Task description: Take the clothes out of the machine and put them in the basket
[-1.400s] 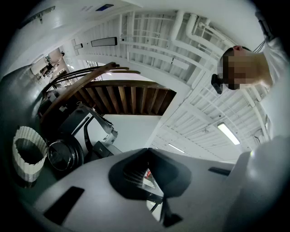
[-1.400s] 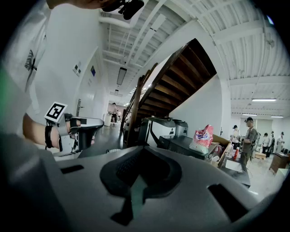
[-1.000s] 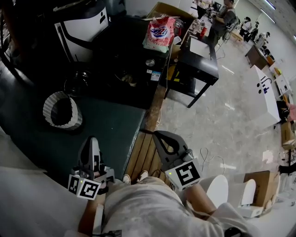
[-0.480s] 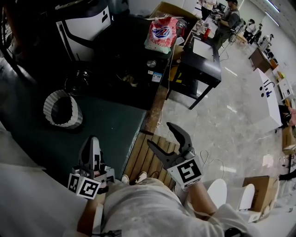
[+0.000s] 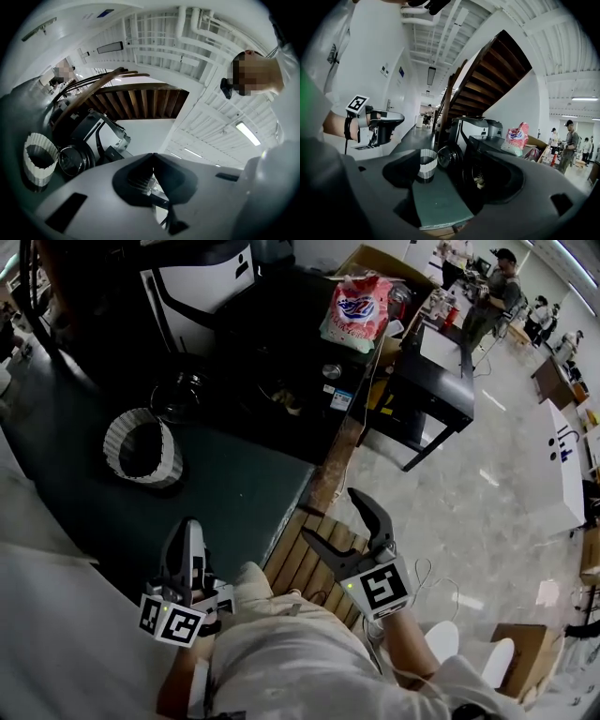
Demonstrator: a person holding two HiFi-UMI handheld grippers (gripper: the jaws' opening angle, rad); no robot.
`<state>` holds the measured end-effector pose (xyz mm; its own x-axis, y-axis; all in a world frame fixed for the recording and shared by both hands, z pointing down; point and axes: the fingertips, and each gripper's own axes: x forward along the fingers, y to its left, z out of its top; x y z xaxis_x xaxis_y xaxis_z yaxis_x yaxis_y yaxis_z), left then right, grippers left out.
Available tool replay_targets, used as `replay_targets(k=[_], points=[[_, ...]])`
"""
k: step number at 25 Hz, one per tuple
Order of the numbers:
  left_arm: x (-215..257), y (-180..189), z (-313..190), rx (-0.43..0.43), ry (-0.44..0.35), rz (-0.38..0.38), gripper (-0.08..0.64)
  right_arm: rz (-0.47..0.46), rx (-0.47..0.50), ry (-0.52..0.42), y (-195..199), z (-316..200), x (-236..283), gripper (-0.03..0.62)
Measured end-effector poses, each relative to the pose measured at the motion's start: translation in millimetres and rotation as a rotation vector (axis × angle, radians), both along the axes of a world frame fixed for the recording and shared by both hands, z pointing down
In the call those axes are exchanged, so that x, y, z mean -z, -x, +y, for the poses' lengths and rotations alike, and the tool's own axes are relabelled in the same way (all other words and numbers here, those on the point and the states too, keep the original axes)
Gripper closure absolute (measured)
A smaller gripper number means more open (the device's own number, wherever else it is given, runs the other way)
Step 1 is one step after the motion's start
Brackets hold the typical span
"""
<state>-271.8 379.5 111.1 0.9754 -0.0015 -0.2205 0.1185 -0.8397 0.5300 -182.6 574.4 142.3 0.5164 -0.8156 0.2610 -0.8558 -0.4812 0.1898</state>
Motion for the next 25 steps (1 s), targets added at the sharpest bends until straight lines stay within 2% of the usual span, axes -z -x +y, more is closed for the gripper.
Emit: replay_targets(k=[4,8,12,16,20,22,25], points=[[-5.6,3.6,-18.3,0.048,0.004,-0.026,0.546,-0.011,0.043,0.001,-1.6,-18.2,-2.0,0.193],[-9.4,-13.6,-38.5,0.071,0.019,-0.032,0.546,-0.042,0.056,0.013,-22.6,-42.6,-10.2,0.193],[-23.4,-43.2,-78.1,0.08,0.046,-0.06,0.546,-0.075,0.06,0.046,-57.7,-83.9,-24.3,0.193],[-51.3,-97.7,-144.0,0.065,0.129,-0.092,0.546,-0.073,0.041,0.068,-108.2,-142.8,-37.8,0.193],[-41.8,-180.1,-211.6,-0.013,0.169,-0.072,0.546,-0.044,-0.025,0.113,-172.9,-207.8,-20.4,0.193],[-30.1,-219.1,-236.0,-0.101,0.198,-0.084,0.546,-0.041,-0.114,0.151,-198.6,-225.6,-3.3,0.193],[-4.6,-265.1,-267.6,-0.218,0.192,-0.098,0.546,-0.061,-0.252,0.166,-227.6,-240.8,27.4,0.193]])
